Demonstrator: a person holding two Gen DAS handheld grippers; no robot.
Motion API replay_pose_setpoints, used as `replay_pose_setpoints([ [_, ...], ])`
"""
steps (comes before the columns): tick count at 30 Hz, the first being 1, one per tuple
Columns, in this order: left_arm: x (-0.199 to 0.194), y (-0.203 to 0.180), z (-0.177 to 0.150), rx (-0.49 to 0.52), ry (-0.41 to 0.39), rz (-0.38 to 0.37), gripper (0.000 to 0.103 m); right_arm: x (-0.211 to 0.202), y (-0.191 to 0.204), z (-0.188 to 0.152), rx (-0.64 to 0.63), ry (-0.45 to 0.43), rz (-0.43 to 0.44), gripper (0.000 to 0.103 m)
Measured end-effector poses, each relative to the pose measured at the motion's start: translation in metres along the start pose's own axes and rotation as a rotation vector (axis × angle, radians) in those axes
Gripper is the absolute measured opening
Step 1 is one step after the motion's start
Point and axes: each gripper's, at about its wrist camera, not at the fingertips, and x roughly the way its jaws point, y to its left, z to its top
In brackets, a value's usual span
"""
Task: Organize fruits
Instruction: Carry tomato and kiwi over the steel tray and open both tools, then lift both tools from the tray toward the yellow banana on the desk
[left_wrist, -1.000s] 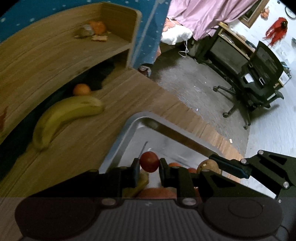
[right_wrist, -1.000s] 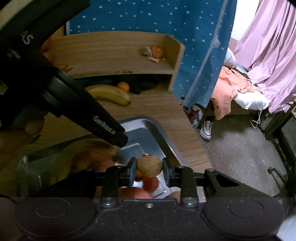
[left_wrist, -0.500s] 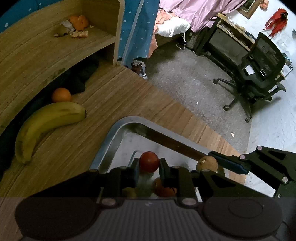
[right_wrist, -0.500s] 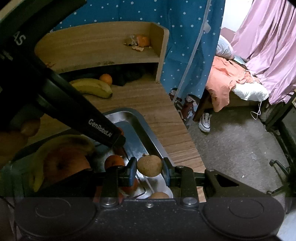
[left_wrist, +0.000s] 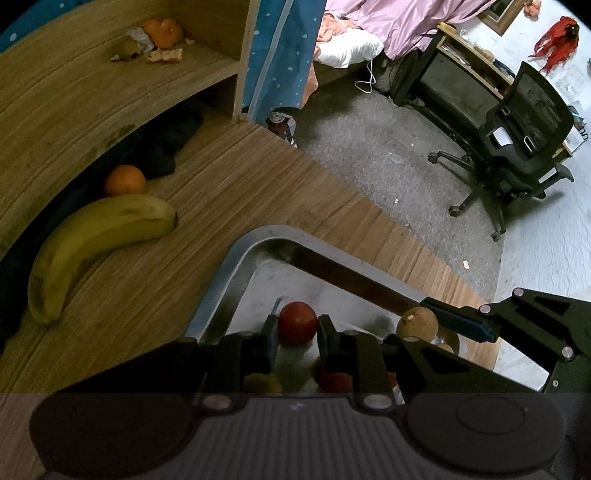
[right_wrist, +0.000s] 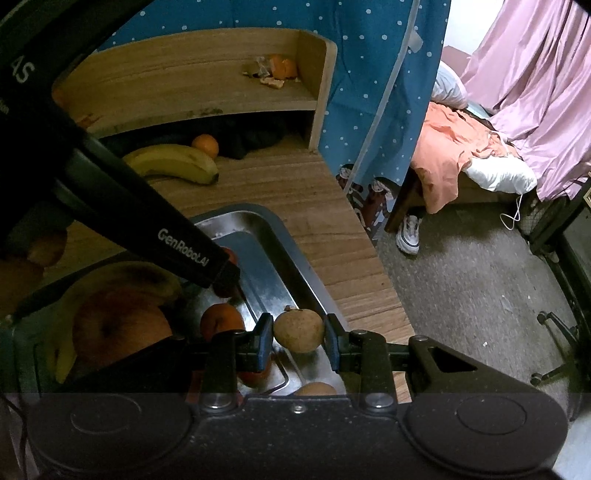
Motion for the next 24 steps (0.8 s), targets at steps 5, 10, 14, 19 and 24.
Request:
replay_pose_setpoints([
  [5, 0.0, 0.0, 0.0, -0.001, -0.001, 0.003, 0.026, 0.003, 0.0, 0.0, 0.001, 0.006, -0.006, 0.033],
  [10, -0.008, 0.001, -0.002, -0.011, -0.024, 0.014, 0.037, 0.001, 0.001, 0.001, 0.005, -0.007, -0.019, 0.047],
  [14, -0.023, 0.006, -0.007, -0.023, -0.054, 0.023, 0.051, -0.008, 0.001, 0.001, 0.011, -0.023, -0.036, 0.056],
  [19, -0.047, 0.015, -0.018, -0.041, -0.112, 0.036, 0.08, -0.029, 0.005, -0.006, 0.032, -0.046, -0.071, 0.071],
  [24, -0.072, 0.025, -0.032, -0.053, -0.159, 0.06, 0.093, -0.056, 0.015, -0.019, 0.06, -0.052, -0.101, 0.084],
])
